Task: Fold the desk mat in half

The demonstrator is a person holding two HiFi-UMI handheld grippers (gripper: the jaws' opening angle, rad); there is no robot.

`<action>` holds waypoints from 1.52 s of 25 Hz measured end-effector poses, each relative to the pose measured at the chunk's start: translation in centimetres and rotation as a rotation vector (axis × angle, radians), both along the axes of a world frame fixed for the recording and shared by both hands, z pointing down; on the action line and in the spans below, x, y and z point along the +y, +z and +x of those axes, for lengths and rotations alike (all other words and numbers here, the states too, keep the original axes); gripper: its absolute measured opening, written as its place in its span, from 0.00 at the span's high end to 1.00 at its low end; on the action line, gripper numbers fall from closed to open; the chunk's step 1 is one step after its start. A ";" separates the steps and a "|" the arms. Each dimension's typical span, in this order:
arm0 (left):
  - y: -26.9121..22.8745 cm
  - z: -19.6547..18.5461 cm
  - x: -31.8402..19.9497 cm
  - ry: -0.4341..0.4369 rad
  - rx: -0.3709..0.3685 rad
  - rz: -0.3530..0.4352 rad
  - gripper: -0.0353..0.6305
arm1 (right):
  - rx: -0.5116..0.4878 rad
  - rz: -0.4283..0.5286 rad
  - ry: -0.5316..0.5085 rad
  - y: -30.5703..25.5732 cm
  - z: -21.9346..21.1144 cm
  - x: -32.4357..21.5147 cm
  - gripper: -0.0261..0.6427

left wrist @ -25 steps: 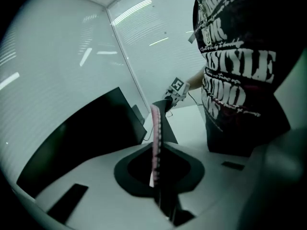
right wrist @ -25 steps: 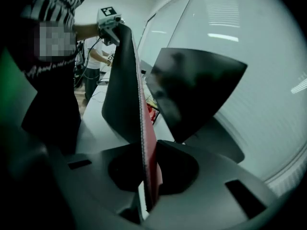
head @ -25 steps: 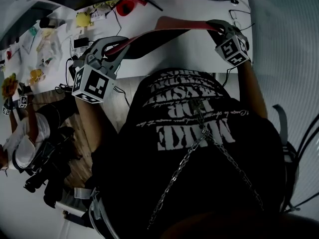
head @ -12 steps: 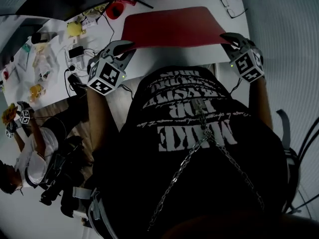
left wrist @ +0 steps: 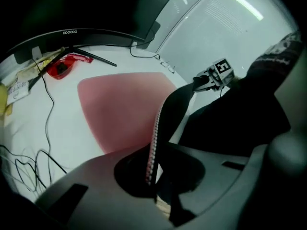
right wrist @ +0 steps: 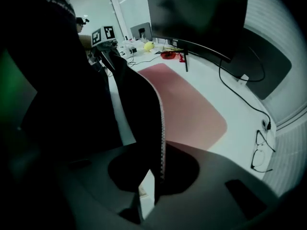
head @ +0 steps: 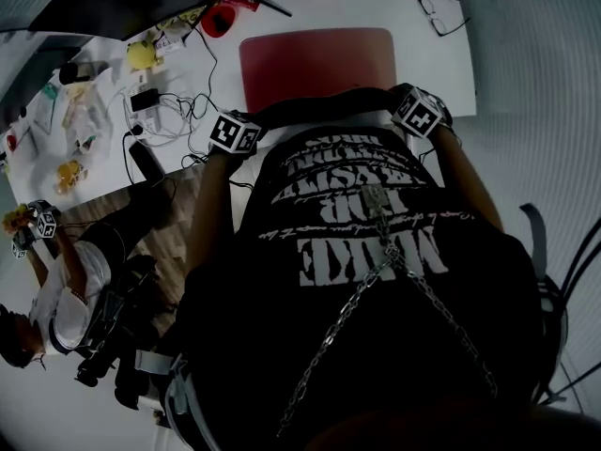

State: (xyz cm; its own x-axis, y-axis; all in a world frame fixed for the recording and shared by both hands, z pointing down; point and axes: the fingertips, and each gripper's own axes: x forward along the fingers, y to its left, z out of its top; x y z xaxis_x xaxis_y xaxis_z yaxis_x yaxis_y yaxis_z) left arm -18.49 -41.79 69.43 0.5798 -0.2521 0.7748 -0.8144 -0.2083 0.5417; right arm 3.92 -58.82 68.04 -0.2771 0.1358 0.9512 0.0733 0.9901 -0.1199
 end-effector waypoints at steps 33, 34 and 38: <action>-27.5 -4.7 -16.9 -0.541 -0.333 0.941 0.94 | -1.046 0.141 0.478 -25.9 -15.4 -7.9 0.96; -27.4 -4.1 -16.9 -0.513 -0.336 0.947 0.94 | -1.045 0.153 0.445 -26.2 -15.9 -7.4 0.96; -26.8 -3.8 -15.9 -0.504 -0.317 0.924 0.94 | -1.057 0.175 0.442 -27.5 -16.4 -6.6 0.96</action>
State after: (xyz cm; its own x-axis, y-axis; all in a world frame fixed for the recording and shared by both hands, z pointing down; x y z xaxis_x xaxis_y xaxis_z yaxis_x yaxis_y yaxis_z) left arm -22.28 -57.66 42.58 0.0554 -0.9637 0.2610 -0.9946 -0.0301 0.0998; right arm -12.46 -65.39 40.57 -0.9356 -0.2817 0.2130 -0.3011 0.9514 -0.0645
